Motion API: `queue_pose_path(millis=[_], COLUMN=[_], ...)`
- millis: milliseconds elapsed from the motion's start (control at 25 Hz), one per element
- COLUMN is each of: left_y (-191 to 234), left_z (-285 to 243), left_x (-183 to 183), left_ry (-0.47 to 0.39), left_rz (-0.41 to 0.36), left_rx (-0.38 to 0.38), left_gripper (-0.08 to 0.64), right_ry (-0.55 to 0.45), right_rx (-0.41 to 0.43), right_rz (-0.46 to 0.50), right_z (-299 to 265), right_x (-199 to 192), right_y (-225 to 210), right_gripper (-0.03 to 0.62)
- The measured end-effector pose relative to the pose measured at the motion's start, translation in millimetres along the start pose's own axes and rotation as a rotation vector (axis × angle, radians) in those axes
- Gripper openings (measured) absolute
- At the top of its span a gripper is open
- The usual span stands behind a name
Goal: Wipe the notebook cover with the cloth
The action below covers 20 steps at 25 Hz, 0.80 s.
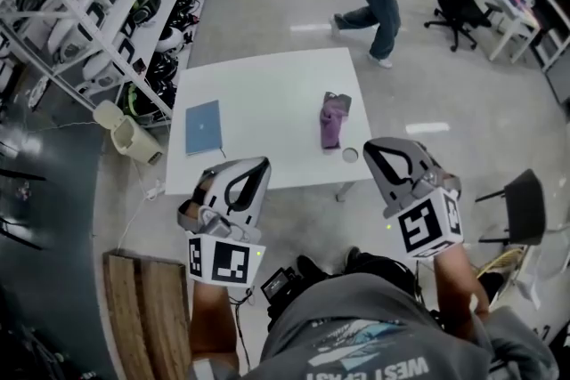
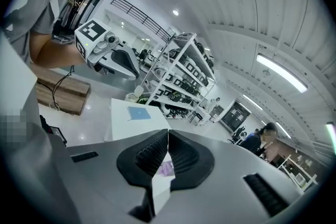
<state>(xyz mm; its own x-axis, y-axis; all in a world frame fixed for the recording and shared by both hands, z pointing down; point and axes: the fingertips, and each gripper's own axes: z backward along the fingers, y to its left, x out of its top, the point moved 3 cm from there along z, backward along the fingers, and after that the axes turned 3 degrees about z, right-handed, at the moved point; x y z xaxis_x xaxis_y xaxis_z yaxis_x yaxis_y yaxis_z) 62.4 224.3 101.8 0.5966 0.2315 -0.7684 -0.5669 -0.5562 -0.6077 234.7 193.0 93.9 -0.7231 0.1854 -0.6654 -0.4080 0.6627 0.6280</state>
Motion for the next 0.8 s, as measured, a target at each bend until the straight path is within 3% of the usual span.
queue_pose_path(millis=[480, 800], left_y=[34.5, 51.9], left_z=[-46.1, -110.1], left_x=[-24.0, -22.2], left_ry=[0.059, 0.111], left_rz=[0.036, 0.033], left_rx=[0.006, 0.029], left_gripper=[0.000, 0.000], right_ry=[-0.004, -0.064], right_rx=[0.029, 0.079], right_rz=[-0.030, -0.032], right_z=[-65.1, -109.3], right_x=[-21.5, -47.3], right_y=[-46.8, -93.5], right_gripper=[0.031, 0.031])
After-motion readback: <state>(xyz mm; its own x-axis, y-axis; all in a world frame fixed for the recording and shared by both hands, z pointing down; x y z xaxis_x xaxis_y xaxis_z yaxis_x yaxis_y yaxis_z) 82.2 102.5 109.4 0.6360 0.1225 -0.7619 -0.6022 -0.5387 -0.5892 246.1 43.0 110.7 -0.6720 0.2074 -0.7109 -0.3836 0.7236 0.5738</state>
